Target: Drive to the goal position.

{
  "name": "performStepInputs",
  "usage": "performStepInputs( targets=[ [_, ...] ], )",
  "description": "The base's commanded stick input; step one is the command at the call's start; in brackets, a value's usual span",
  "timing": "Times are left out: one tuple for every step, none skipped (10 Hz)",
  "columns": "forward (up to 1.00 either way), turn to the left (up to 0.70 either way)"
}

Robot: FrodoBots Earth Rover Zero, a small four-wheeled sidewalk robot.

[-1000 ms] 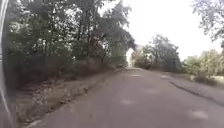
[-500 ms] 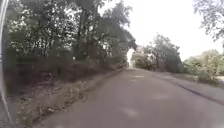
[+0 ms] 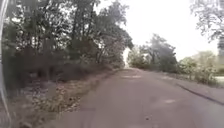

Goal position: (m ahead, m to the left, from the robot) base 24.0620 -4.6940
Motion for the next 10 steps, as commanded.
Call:
performStepInputs(
  targets=[
    [0.7,0.0],
    [0.7,0.0],
    [0.7,0.0],
    [0.7,0.0],
    [0.7,0.0],
    [0.7,0.0],
    [0.7,0.0],
    [0.7,0.0],
    [0.7,0.0],
    [0.7,0.0]
  ],
)
